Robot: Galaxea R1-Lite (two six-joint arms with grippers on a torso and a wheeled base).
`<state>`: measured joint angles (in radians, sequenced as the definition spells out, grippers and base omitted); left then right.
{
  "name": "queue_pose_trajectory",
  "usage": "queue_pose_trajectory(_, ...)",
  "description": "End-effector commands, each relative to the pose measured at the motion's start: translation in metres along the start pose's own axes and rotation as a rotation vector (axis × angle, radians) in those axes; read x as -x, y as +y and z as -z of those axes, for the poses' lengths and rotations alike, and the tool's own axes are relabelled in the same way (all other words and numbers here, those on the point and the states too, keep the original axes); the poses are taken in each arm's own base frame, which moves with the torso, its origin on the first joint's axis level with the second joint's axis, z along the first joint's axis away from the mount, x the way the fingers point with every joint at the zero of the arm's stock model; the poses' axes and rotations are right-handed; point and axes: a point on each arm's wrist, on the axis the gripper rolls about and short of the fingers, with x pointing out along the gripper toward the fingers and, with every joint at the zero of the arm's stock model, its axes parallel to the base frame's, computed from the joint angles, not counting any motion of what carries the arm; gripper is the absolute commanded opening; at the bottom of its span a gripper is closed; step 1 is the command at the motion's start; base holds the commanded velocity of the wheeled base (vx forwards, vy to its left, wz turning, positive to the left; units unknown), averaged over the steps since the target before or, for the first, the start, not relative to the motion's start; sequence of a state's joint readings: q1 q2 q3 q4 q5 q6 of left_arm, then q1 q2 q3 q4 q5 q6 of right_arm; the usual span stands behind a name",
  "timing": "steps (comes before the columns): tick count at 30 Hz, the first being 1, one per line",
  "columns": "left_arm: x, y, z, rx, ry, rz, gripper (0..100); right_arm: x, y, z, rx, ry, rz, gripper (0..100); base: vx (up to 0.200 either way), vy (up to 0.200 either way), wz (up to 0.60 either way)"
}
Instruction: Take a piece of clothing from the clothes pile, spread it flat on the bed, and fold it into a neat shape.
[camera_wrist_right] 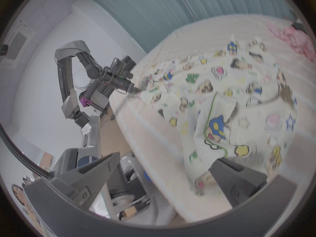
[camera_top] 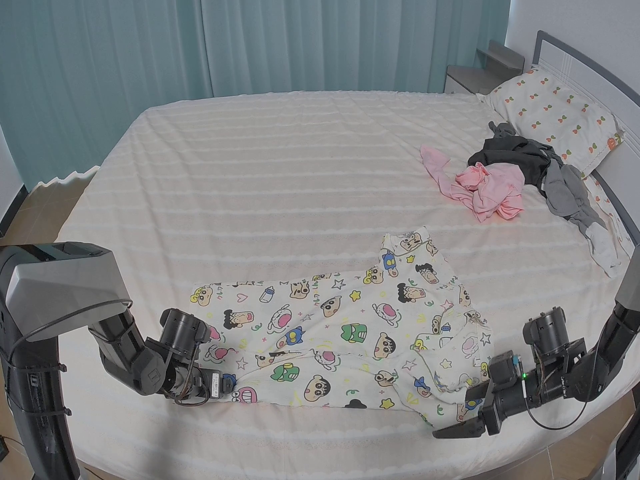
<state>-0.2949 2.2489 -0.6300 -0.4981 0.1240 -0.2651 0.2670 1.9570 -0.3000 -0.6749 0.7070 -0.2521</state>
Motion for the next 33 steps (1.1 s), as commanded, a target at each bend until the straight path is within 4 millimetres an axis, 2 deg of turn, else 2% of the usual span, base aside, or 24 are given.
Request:
queue_pose_trajectory(1,-0.001,-0.001,0.003,0.040,-0.016,0.006,100,0.007,0.004,0.018,-0.080,0.073,0.039,100,0.000,0.000,0.00)
queue_pose_trajectory(6,0.000,-0.002,0.002,0.087,-0.032,0.017,100,0.008,0.006,0.031,-0.113,0.109,0.037,100,0.000,0.000,0.00)
queue_pose_trajectory(10,0.000,-0.001,0.006,0.089,-0.018,0.019,100,0.014,0.009,0.027,-0.096,0.078,0.041,100,0.000,0.000,0.00)
queue_pose_trajectory(16,0.002,0.000,0.011,0.109,-0.028,0.024,100,0.041,0.010,0.009,-0.049,-0.066,0.114,100,0.000,0.000,0.00)
queue_pose_trajectory(19,0.009,0.000,0.012,0.152,-0.060,0.038,100,0.053,0.002,-0.013,-0.049,-0.161,0.155,100,0.000,0.000,0.00)
queue_pose_trajectory(22,0.012,0.001,0.015,0.160,-0.078,0.046,100,0.051,-0.007,-0.036,-0.113,-0.211,0.163,100,0.000,0.000,0.00)
queue_pose_trajectory(23,0.013,0.002,0.017,0.164,-0.099,0.052,100,0.044,-0.014,-0.047,-0.161,-0.211,0.154,100,0.000,0.000,0.00)
queue_pose_trajectory(26,0.016,0.003,0.019,0.179,-0.152,0.072,100,0.019,-0.033,-0.062,-0.250,-0.136,0.181,100,0.000,0.000,0.00)
queue_pose_trajectory(29,0.016,0.004,0.020,0.203,-0.190,0.087,100,-0.016,-0.055,-0.063,-0.317,-0.001,0.265,100,0.000,0.000,0.00)
queue_pose_trajectory(33,0.018,0.006,0.016,0.250,-0.221,0.091,100,-0.038,-0.064,-0.060,-0.332,0.060,0.275,100,0.000,0.000,0.00)
